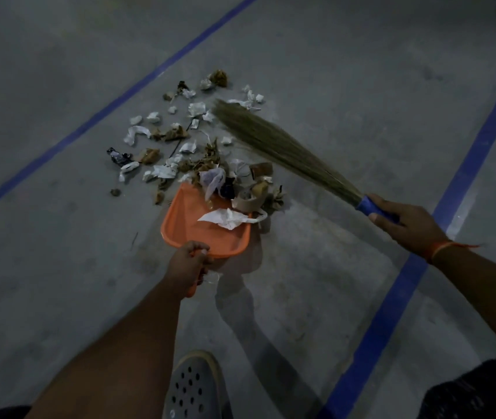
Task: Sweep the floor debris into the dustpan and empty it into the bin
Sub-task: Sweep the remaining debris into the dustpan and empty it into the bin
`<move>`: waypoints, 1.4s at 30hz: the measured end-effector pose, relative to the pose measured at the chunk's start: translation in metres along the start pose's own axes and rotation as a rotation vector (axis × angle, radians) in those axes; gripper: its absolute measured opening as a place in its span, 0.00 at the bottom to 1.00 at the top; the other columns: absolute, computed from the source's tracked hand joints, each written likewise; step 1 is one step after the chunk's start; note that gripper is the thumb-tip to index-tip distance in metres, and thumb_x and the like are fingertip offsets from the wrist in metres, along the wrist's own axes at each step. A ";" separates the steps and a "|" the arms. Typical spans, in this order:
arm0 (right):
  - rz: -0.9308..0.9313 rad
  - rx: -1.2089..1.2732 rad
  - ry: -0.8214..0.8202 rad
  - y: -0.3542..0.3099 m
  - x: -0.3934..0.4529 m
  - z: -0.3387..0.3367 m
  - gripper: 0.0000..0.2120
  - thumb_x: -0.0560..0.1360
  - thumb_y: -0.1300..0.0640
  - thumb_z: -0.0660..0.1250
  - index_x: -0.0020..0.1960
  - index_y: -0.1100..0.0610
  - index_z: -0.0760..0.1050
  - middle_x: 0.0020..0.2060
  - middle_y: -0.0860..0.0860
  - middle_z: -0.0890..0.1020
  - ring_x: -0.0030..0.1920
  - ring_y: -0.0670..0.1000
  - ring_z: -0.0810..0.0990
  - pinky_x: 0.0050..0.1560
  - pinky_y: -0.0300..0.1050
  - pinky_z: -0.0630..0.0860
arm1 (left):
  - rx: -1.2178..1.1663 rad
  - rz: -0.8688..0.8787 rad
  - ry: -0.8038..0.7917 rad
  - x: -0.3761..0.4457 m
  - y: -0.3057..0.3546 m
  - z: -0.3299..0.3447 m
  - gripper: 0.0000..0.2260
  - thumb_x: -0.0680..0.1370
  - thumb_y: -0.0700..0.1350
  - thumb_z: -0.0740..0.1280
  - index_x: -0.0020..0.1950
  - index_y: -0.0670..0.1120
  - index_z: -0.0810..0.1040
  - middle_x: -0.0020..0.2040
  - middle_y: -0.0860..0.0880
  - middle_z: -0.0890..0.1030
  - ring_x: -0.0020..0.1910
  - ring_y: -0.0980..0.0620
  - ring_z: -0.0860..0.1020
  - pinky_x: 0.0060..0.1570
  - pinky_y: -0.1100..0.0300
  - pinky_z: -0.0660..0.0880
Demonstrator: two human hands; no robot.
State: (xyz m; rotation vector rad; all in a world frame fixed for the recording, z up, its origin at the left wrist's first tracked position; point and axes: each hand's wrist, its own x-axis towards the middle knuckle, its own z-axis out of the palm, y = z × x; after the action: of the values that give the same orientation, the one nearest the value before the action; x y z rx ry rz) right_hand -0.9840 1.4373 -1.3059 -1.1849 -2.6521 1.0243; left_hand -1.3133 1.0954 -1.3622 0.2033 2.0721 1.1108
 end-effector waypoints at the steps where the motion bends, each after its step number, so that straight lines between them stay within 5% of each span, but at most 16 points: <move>1: 0.010 -0.013 0.018 0.001 0.010 0.003 0.25 0.78 0.47 0.64 0.74 0.47 0.65 0.65 0.55 0.77 0.62 0.57 0.77 0.57 0.41 0.68 | 0.007 0.004 0.001 0.001 -0.002 -0.001 0.06 0.84 0.39 0.62 0.53 0.47 0.77 0.45 0.39 0.82 0.30 0.48 0.74 0.26 0.60 0.69; 8: 0.196 -0.021 0.050 0.024 0.046 0.048 0.25 0.80 0.47 0.61 0.76 0.51 0.63 0.69 0.58 0.73 0.67 0.60 0.73 0.67 0.50 0.68 | -0.025 -0.010 0.007 0.009 -0.015 -0.003 0.06 0.84 0.39 0.62 0.53 0.47 0.78 0.45 0.39 0.83 0.31 0.48 0.75 0.28 0.60 0.70; 16: 0.254 0.112 -0.008 0.003 0.030 0.129 0.25 0.79 0.51 0.64 0.74 0.54 0.66 0.66 0.59 0.75 0.65 0.60 0.75 0.65 0.48 0.69 | -0.083 -0.022 -0.012 0.018 -0.019 0.002 0.06 0.85 0.39 0.62 0.54 0.48 0.78 0.44 0.41 0.83 0.31 0.49 0.76 0.28 0.59 0.71; 31: 0.096 0.087 -0.151 -0.037 -0.002 0.156 0.26 0.80 0.45 0.59 0.77 0.45 0.58 0.62 0.57 0.79 0.56 0.55 0.80 0.58 0.45 0.74 | -0.118 0.002 -0.014 0.029 -0.003 0.011 0.07 0.84 0.39 0.61 0.57 0.46 0.79 0.43 0.43 0.83 0.30 0.50 0.74 0.27 0.59 0.70; 35: 0.073 0.025 -0.141 -0.027 0.000 0.142 0.26 0.79 0.40 0.56 0.76 0.41 0.55 0.52 0.60 0.82 0.45 0.53 0.82 0.51 0.50 0.79 | -0.140 0.014 -0.004 0.028 -0.005 0.010 0.07 0.85 0.39 0.61 0.56 0.46 0.79 0.41 0.45 0.84 0.30 0.50 0.74 0.25 0.59 0.70; 42: -0.093 -0.118 -0.022 -0.030 0.067 0.108 0.25 0.80 0.47 0.61 0.75 0.45 0.62 0.57 0.60 0.82 0.53 0.59 0.82 0.53 0.50 0.78 | -0.187 0.002 0.022 0.022 -0.011 0.009 0.07 0.85 0.39 0.62 0.58 0.45 0.79 0.41 0.45 0.83 0.29 0.53 0.75 0.26 0.61 0.70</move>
State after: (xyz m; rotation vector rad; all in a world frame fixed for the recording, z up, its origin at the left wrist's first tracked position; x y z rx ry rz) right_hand -1.0834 1.4089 -1.3855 -1.0632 -2.7897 0.8834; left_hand -1.3208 1.1047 -1.3855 0.1016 1.9727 1.3044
